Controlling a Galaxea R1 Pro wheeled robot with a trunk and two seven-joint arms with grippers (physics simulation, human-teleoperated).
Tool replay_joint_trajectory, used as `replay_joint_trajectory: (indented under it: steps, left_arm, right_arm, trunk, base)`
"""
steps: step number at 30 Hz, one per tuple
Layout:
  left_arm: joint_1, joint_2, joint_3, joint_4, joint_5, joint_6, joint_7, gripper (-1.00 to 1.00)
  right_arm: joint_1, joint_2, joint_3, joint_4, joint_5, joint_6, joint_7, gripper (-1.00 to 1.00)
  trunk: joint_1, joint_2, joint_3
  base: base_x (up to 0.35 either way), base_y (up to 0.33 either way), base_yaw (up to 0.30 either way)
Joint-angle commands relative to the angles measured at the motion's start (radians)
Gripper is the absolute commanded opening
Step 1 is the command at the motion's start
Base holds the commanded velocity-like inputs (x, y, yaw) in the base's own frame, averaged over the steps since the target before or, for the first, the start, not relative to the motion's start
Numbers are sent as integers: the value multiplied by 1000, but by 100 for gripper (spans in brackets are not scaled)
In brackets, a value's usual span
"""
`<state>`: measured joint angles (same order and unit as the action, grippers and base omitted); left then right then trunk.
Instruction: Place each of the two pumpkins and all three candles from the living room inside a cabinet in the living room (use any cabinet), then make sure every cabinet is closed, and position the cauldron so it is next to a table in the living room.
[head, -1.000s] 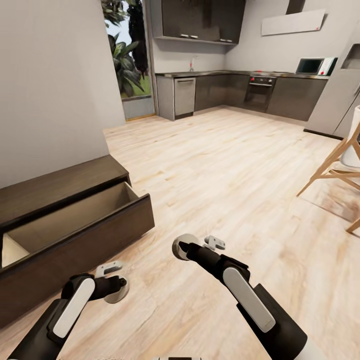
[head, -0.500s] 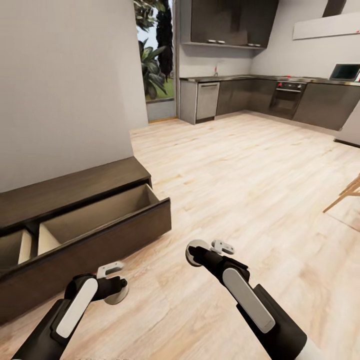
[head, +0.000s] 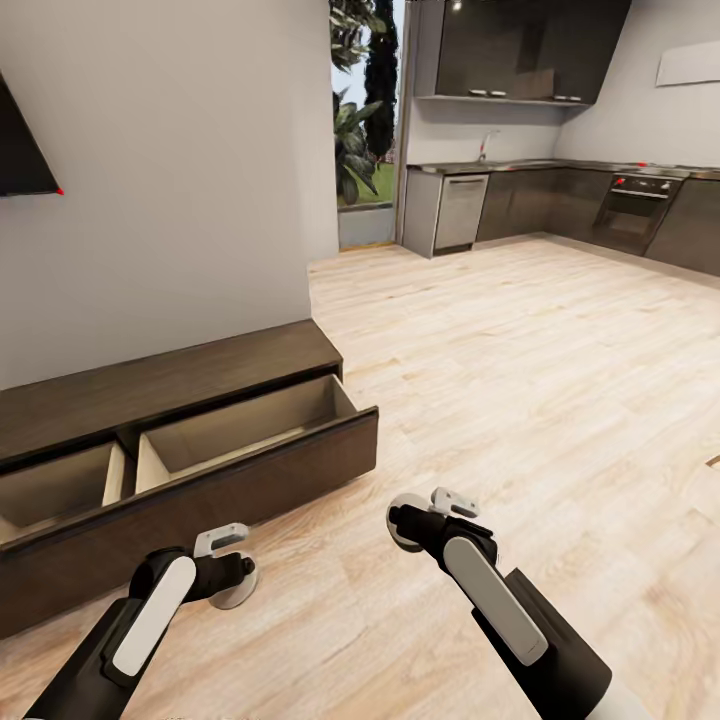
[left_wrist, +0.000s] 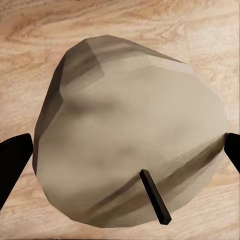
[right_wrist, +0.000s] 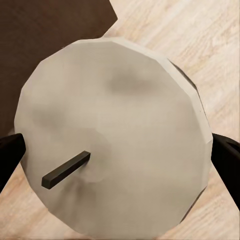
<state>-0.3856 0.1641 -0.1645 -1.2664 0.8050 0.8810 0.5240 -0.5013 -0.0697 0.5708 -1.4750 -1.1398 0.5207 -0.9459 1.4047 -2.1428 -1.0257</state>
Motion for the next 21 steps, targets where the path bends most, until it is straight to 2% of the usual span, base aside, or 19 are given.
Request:
replay_joint_trajectory:
  steps: [1,21]
  left_arm:
    - [-1,1,-3,-1,9,1,11,-100]
    - [-1,2,-3,-1,9,1,10,-100]
  right_arm:
    - [-1,-1,1,-1,-6,3,-9,-100]
    - [0,-1,1,16,-7,4,-37,-100]
  trunk:
    - [-4,7,3]
    - [-81,147,82]
  base:
    - [0,0,268]
    - [0,0,268]
